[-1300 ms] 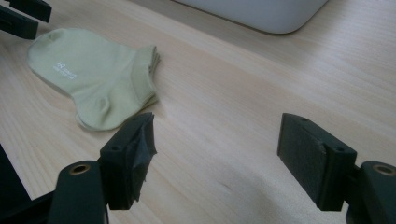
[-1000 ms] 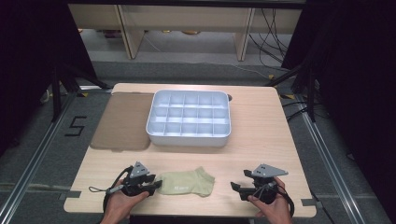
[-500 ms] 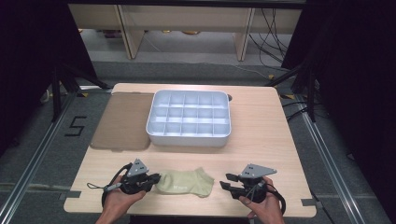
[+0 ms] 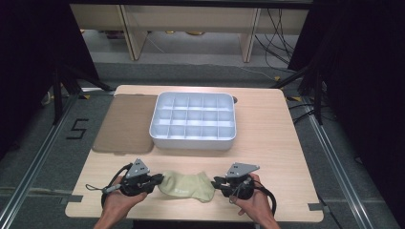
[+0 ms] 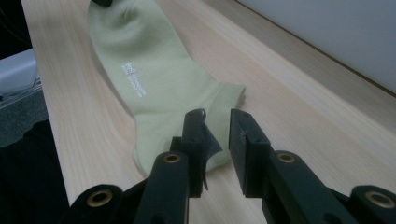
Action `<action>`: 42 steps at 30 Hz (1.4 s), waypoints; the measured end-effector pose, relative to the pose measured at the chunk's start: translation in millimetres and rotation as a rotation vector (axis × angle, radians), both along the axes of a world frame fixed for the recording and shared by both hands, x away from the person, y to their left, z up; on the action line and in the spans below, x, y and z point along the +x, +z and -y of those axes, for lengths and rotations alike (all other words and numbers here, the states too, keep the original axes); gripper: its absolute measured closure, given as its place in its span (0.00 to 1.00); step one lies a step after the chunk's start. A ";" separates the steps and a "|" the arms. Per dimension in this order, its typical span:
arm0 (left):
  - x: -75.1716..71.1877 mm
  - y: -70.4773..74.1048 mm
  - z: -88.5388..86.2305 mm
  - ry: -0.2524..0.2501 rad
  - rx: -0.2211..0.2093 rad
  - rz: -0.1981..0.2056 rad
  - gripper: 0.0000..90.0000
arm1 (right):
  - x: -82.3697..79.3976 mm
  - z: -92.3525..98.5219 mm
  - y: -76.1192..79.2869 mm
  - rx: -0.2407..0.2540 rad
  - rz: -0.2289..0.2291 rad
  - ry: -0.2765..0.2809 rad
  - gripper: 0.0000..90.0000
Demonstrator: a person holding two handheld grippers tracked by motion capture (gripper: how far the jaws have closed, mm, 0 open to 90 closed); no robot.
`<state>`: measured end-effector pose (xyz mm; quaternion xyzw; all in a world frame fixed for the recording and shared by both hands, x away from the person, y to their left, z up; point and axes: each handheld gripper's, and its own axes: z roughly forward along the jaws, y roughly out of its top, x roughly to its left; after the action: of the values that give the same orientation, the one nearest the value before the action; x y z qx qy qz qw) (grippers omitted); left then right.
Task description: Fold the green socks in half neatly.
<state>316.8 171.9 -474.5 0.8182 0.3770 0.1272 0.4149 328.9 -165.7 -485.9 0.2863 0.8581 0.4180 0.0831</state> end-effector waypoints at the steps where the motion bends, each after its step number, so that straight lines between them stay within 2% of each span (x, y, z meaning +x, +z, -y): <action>1: 0.8 0.6 -0.6 -0.014 0.000 0.008 0.94 | 1.1 -2.8 -0.7 0.001 0.000 0.001 0.87; 4: 0.6 2.5 -0.4 -0.015 0.004 0.009 0.94 | 3.9 -9.9 -3.2 -0.011 -0.008 0.021 0.89; 6: 0.0 1.9 2.2 0.004 -0.030 0.013 0.94 | 6.0 -13.9 -5.0 -0.025 -0.011 0.024 0.92; 8: -0.1 3.2 1.2 -0.012 -0.003 0.015 0.94 | 8.5 -16.8 -7.0 -0.031 -0.013 0.034 0.95; 10: -0.2 3.7 1.6 -0.019 -0.003 0.007 0.94 | 10.1 -18.7 -8.5 -0.040 -0.013 0.031 0.97; 14: -1.1 6.0 3.4 -0.019 -0.010 0.012 0.94 | 15.8 -22.1 -12.7 -0.061 -0.007 0.040 1.00; 15: -1.9 5.5 5.3 -0.005 -0.036 0.019 0.94 | 16.8 -22.7 -13.3 -0.068 -0.013 0.039 1.00; 16: -1.6 7.5 3.5 -0.025 -0.011 0.012 0.94 | 17.2 -23.4 -14.0 -0.071 -0.019 0.037 1.00; 17: -1.7 8.2 4.1 -0.028 -0.014 0.022 0.94 | 18.1 -24.1 -14.9 -0.076 -0.022 0.036 1.00; 18: -2.2 8.7 6.0 -0.020 -0.035 0.017 0.94 | 19.5 -24.4 -15.8 -0.082 -0.014 0.040 1.00; 19: -1.7 10.5 5.3 -0.039 -0.021 0.016 0.94 | 19.9 -25.3 -16.9 -0.082 -0.024 0.037 1.00; 21: -1.8 12.5 7.2 -0.033 -0.025 0.019 0.94 | 21.8 -27.0 -19.9 -0.077 -0.016 0.033 1.00; 22: -1.6 12.6 9.5 -0.029 -0.047 0.023 0.94 | 22.4 -26.9 -19.1 -0.084 -0.032 0.044 1.00; 23: -0.9 14.1 9.1 -0.045 -0.026 0.024 0.94 | 23.1 -28.8 -19.8 -0.085 -0.024 0.059 1.00; 24: -1.9 14.0 12.6 -0.022 -0.055 0.025 0.94 | 23.1 -28.8 -19.8 -0.085 -0.024 0.059 1.00; 25: -0.7 15.6 11.3 -0.051 -0.027 0.029 0.94 | 22.1 -29.6 -19.7 -0.088 -0.031 0.049 1.00; 26: -1.3 15.8 14.4 -0.035 -0.048 0.027 0.94 | 22.5 -30.3 -20.4 -0.089 -0.026 0.049 1.00; 27: -1.4 16.5 16.1 -0.036 -0.050 0.028 0.94 | 22.3 -31.7 -21.1 -0.077 -0.021 0.046 1.00; 28: -0.4 17.3 17.0 -0.055 -0.043 0.032 0.94 | 22.8 -31.9 -20.4 -0.094 -0.024 0.057 1.00; 29: 0.1 18.2 18.4 -0.065 -0.035 0.032 0.94 | 22.4 -33.8 -21.9 -0.079 -0.018 0.044 1.00; 30: -1.2 17.9 23.0 -0.038 -0.064 0.034 0.94 | 23.6 -33.4 -21.1 -0.091 -0.018 0.062 1.00; 32: 0.4 20.3 24.4 -0.067 -0.036 0.041 0.94 | 23.6 -35.6 -22.9 -0.078 -0.013 0.050 1.00; 33: 0.3 20.4 28.1 -0.056 -0.062 0.038 0.94 | 22.6 -35.8 -21.4 -0.088 -0.038 0.054 1.00; 34: 0.9 21.0 30.1 -0.058 -0.065 0.041 0.94 | 23.1 -36.0 -21.3 -0.091 -0.031 0.054 1.00; 35: 1.5 22.2 31.6 -0.066 -0.055 0.042 0.94 | 22.6 -36.9 -22.2 -0.075 -0.034 0.053 1.00; 36: 2.3 23.0 34.2 -0.067 -0.061 0.041 0.94 | 22.9 -36.5 -21.5 -0.091 -0.035 0.060 1.00; 37: 3.7 24.1 35.6 -0.081 -0.051 0.045 0.94 | 22.9 -37.6 -23.6 -0.077 -0.017 0.055 1.00; 38: 4.3 24.6 38.9 -0.079 -0.061 0.046 0.94 | 22.6 -36.8 -22.0 -0.098 -0.026 0.069 1.00; 39: 5.1 26.0 40.5 -0.086 -0.049 0.047 0.94 | 22.6 -36.8 -22.0 -0.098 -0.026 0.069 1.00; 40: 5.9 26.7 43.6 -0.083 -0.050 0.049 0.94 | 21.1 -38.6 -23.5 -0.082 -0.029 0.058 1.00; 41: 7.6 27.1 46.4 -0.094 -0.051 0.048 0.94 | 22.7 -37.7 -22.6 -0.098 -0.018 0.081 1.00; 42: 9.4 27.5 49.9 -0.094 -0.055 0.049 0.94 | 21.3 -39.5 -24.0 -0.077 -0.028 0.064 1.00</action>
<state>326.3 122.0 -447.0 0.8199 0.3312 0.1173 0.4520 350.2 -126.2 -509.9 0.2611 0.8834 0.3830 0.0689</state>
